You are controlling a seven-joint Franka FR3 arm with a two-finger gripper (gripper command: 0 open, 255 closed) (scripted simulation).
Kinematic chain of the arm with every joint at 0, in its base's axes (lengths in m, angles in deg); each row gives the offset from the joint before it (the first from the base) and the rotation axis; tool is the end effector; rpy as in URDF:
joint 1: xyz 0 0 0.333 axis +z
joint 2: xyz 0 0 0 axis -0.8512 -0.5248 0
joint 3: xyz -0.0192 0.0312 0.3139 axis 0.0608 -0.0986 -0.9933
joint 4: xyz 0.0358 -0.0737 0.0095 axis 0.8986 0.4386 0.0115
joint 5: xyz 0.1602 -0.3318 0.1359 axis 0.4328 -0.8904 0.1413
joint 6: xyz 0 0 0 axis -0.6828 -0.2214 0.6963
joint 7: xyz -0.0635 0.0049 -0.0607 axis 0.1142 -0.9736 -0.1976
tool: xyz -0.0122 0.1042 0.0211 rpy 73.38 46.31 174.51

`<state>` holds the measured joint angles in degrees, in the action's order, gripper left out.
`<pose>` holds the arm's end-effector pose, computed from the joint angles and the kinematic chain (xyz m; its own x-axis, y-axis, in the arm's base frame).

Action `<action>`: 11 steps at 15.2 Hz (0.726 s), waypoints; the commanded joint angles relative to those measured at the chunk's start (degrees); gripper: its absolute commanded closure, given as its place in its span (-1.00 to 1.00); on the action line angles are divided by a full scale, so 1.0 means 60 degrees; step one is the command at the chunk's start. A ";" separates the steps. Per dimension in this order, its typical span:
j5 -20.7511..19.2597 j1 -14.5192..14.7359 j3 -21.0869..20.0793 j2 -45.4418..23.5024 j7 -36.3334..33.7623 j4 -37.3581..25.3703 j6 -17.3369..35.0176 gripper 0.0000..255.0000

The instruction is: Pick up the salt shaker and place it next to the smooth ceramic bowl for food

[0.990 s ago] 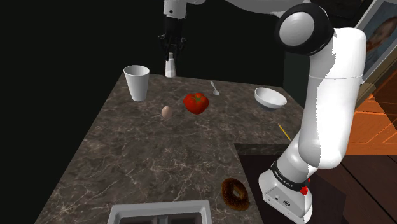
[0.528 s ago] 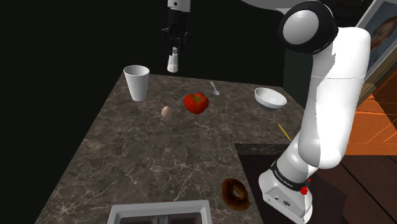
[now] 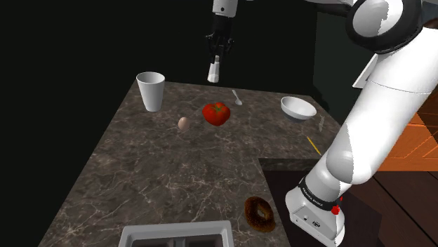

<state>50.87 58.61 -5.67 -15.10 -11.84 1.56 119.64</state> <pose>0.5959 0.0126 0.5428 0.9802 -0.1560 -0.1217 -0.1660 -0.9831 -0.0768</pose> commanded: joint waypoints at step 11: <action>-0.0379 -0.1168 0.1119 0.2395 0.2268 0.2876 0.0295 1.00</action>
<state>48.96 52.24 0.36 -2.14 0.45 17.47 121.56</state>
